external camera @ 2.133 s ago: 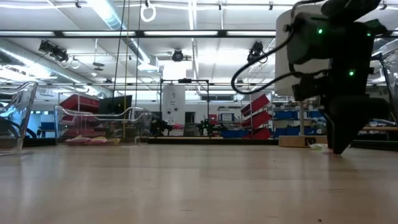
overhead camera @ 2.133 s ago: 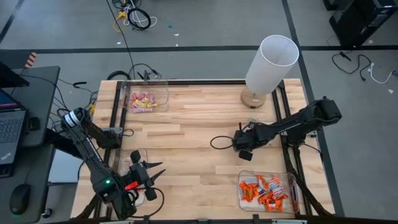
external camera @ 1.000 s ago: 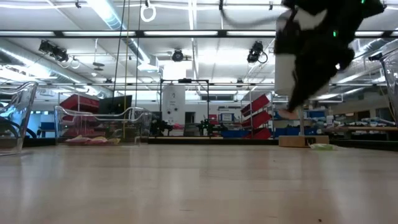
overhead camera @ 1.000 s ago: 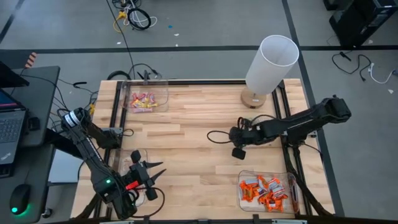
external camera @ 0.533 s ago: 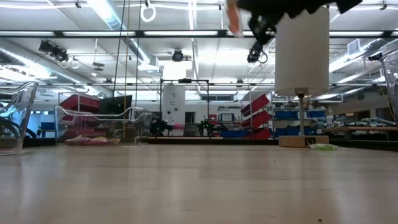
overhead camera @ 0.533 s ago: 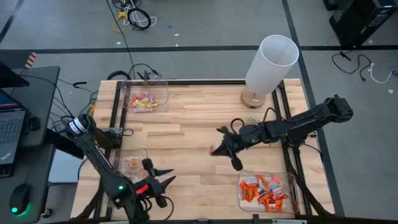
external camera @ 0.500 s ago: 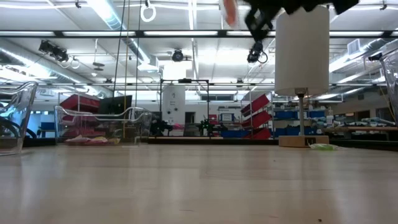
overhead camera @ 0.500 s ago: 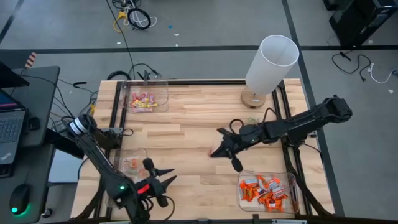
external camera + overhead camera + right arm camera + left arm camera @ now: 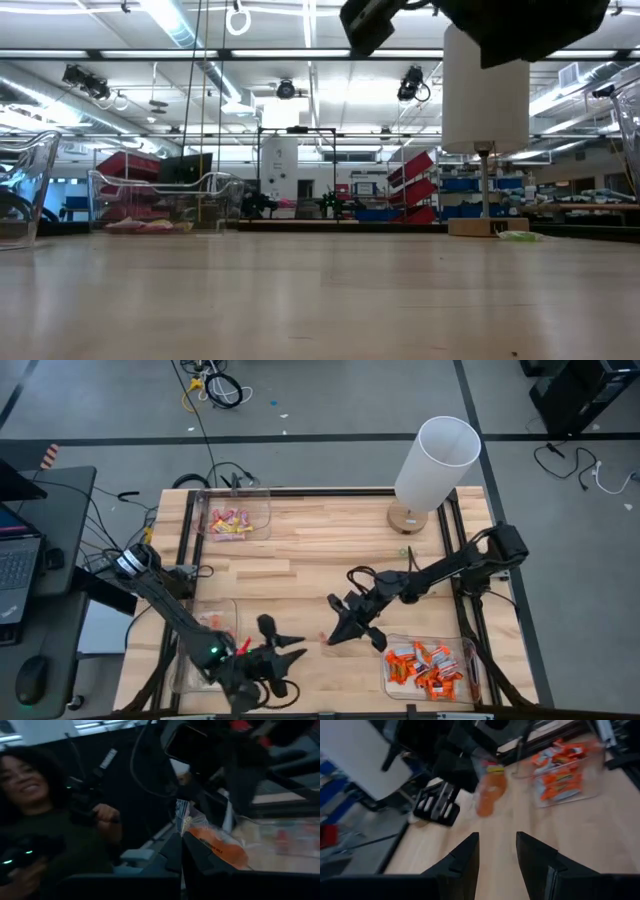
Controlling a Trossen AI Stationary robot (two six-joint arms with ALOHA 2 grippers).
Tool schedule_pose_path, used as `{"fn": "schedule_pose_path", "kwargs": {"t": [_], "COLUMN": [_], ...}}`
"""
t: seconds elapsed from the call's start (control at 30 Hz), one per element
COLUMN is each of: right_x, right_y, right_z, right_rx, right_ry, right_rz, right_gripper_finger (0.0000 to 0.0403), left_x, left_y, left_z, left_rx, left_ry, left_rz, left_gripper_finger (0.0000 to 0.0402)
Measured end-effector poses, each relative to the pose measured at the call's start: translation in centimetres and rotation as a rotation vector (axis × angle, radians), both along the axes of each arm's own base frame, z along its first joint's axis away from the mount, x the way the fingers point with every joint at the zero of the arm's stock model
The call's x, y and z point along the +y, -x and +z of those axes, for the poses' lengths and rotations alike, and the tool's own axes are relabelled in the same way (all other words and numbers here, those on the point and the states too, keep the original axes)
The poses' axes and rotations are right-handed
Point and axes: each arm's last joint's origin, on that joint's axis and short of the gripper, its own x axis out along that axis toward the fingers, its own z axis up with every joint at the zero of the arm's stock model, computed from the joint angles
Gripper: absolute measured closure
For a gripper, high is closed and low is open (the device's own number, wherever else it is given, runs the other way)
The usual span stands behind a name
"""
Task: Sort candy
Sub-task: Put the orange gummy into the bottom left transparent bin
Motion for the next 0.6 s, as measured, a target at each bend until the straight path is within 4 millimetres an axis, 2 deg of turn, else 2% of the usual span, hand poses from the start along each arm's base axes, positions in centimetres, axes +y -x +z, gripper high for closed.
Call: {"fn": "schedule_pose_path", "kwargs": {"t": [0.27,0.6], "right_x": [1.9,2.2], "right_y": [-0.8,-1.0], "right_z": [0.2,0.3], "right_rx": [-0.020,-0.018], "right_ry": [0.042,0.092], "right_rz": [0.136,0.145], "right_gripper_finger": [0.0403,0.0403], "left_x": [1.7,2.4], "left_y": [-2.4,-4.1], "left_z": [0.2,0.9], "left_rx": [0.060,0.053], "left_ry": [0.089,0.182], "left_rz": [-0.114,-0.322], "left_gripper_finger": [0.0270,0.0270]}}
